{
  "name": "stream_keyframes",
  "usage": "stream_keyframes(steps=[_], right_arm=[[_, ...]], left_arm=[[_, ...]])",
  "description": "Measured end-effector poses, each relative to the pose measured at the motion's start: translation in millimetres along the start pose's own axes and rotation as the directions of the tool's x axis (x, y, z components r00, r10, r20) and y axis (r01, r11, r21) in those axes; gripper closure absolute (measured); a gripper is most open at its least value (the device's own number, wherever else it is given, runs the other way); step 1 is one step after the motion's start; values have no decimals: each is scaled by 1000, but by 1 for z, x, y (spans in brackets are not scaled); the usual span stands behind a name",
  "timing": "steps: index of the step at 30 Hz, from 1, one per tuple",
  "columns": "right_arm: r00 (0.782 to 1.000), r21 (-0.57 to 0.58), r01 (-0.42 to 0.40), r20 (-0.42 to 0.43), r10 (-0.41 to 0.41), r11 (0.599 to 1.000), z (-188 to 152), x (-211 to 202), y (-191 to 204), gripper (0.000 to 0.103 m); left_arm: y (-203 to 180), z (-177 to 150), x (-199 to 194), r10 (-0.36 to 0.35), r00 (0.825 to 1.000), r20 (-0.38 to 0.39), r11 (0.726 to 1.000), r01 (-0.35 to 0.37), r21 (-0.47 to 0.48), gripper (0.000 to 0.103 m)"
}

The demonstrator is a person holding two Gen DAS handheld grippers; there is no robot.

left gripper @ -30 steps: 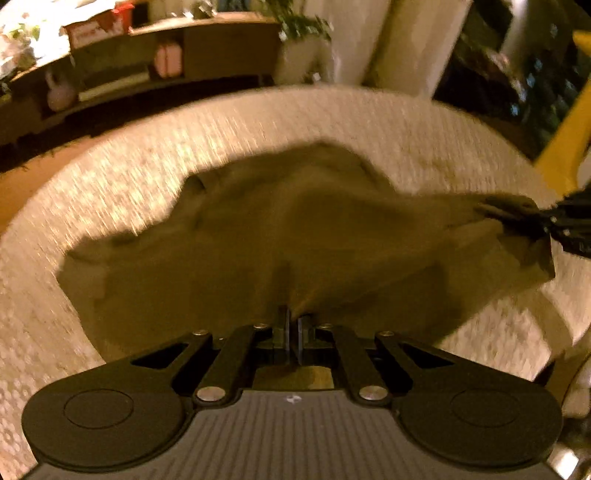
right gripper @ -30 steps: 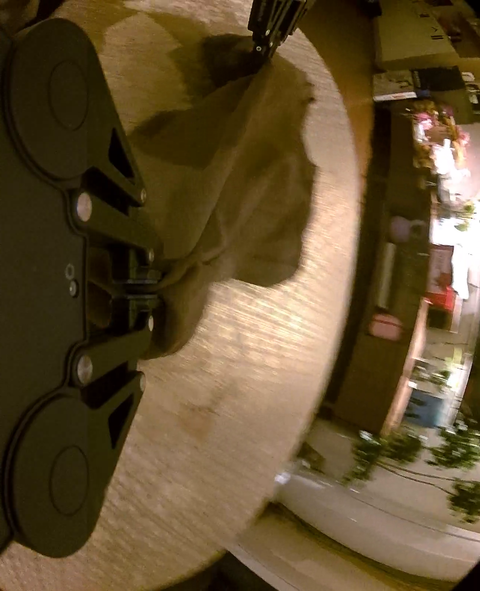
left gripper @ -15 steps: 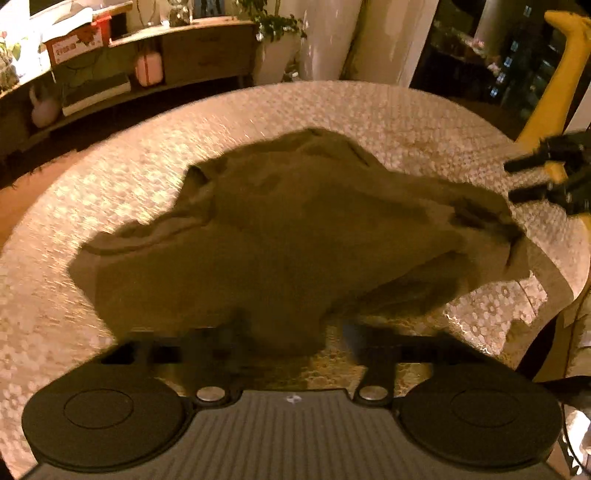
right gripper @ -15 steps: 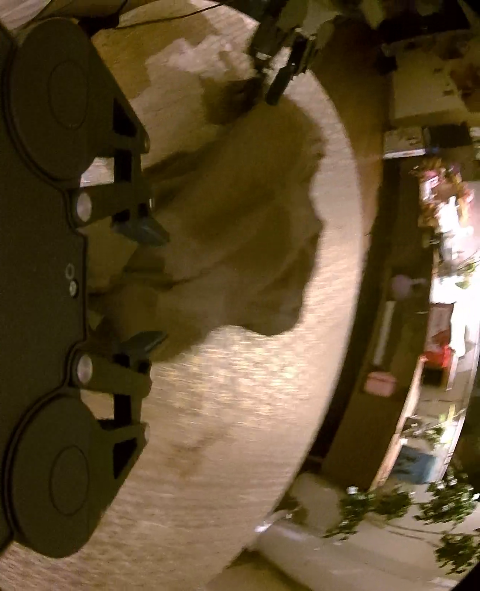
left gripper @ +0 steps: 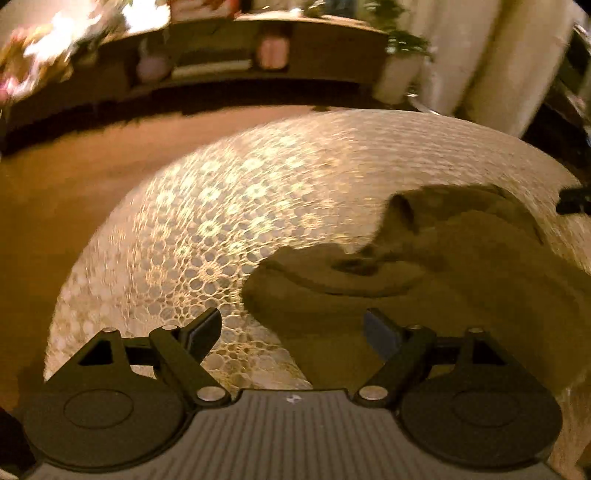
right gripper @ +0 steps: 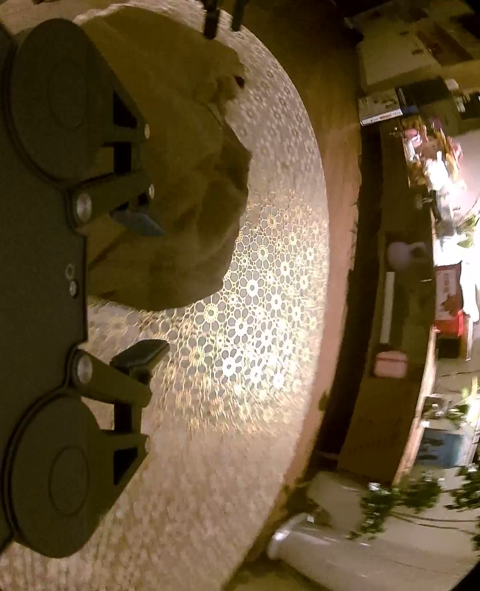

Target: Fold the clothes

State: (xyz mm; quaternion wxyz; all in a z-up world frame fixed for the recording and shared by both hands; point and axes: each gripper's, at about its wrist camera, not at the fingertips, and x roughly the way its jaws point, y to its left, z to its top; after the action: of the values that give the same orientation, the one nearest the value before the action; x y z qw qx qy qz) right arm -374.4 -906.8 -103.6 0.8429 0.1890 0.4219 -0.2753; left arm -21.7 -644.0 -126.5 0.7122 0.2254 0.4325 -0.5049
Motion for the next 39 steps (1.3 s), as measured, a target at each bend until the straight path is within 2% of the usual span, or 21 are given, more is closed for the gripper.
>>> stream_keyframes(steps=[4, 7, 10, 12, 13, 14, 16, 20, 25, 28, 29, 34, 39], right_arm=[[999, 90, -19, -31, 22, 996, 10, 28, -10, 0], [998, 162, -24, -55, 34, 986, 11, 45, -19, 0], [995, 211, -40, -82, 58, 977, 6, 58, -23, 0], [994, 206, -47, -90, 67, 977, 1, 60, -19, 0], [994, 194, -49, -88, 67, 980, -3, 59, -17, 0], [994, 181, -50, -86, 67, 982, -6, 57, -14, 0], [997, 143, -50, -48, 57, 989, -10, 45, -7, 0], [994, 110, -4, 108, -8, 994, -8, -8, -3, 0], [954, 158, 60, 282, -103, 986, -6, -89, -29, 0], [921, 169, 172, 321, -219, 971, -14, -122, -48, 0], [908, 164, 219, 327, -263, 962, -17, -130, -54, 0], [834, 131, 444, 300, -462, 886, -33, -141, -77, 0], [791, 205, 534, 221, -570, 820, -46, -127, -118, 0]], left_arm=[[12, 8, 19, -72, 997, -9, 992, 71, -105, 21], [9, 10, 27, -99, 995, -27, 985, 95, -141, 44], [8, 8, 33, -78, 995, -54, 986, 69, -150, 72], [7, 6, 35, -65, 996, -55, 986, 56, -159, 78], [5, 5, 32, -59, 997, -48, 986, 50, -162, 89], [4, 4, 30, -52, 998, -40, 985, 44, -165, 91], [-3, 4, 23, -29, 1000, -12, 987, 27, -161, 96], [-22, 13, -2, 4, 997, 75, 991, 6, -132, 98], [-63, 47, -32, 1, 983, 184, 999, 8, -47, 99], [-93, 70, -38, -15, 972, 233, 1000, 13, 12, 99], [-102, 78, -39, -30, 970, 242, 999, 24, 26, 99], [-181, 116, -16, -33, 959, 282, 983, -20, 182, 99], [-245, 142, 37, -63, 962, 266, 961, -13, 275, 99]])
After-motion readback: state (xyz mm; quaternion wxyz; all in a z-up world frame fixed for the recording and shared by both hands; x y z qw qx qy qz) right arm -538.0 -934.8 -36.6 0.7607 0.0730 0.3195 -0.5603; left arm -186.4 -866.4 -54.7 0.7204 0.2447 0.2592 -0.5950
